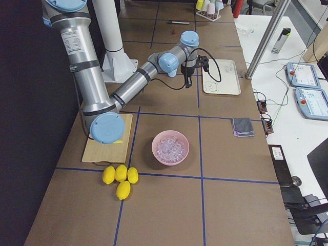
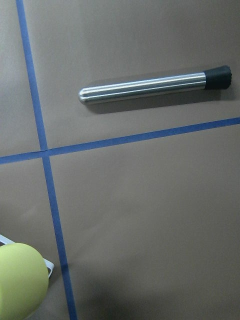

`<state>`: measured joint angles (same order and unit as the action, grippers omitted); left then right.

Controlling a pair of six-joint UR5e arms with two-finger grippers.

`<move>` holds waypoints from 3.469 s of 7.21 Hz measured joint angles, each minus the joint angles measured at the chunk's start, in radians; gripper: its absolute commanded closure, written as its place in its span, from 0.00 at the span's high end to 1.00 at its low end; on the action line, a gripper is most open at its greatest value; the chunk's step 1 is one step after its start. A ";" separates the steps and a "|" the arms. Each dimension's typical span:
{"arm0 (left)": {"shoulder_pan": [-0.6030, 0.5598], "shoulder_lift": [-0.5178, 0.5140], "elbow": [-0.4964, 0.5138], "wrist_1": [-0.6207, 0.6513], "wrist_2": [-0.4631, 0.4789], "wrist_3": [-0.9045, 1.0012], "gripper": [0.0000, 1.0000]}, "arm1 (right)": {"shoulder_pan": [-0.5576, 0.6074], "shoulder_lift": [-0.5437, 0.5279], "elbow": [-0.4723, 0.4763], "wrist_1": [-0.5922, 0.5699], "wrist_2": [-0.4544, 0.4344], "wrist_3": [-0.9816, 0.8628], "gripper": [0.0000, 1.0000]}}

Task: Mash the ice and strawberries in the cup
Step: 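Carry the ice cube with the right gripper over the light-blue cup, then open the right gripper to drop the ice cube into the cup, then move the right gripper back to the pink bowl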

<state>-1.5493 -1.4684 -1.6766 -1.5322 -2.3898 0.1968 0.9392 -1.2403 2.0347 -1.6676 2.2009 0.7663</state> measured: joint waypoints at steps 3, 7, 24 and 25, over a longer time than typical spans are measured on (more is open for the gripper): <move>0.000 -0.002 -0.003 0.000 0.000 0.001 1.00 | -0.272 0.254 -0.037 -0.130 -0.229 0.319 0.00; 0.000 -0.002 -0.002 0.001 0.000 0.001 1.00 | -0.458 0.516 -0.313 -0.146 -0.417 0.531 0.00; 0.000 -0.003 0.009 0.000 0.000 0.001 1.00 | 0.003 -0.139 -0.087 0.074 -0.079 -0.172 1.00; 0.000 -0.003 0.009 0.000 0.000 0.001 1.00 | 0.063 -0.248 -0.087 0.168 -0.037 -0.228 1.00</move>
<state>-1.5493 -1.4711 -1.6675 -1.5324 -2.3893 0.1979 1.0025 -1.4883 1.9481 -1.4999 2.1635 0.5380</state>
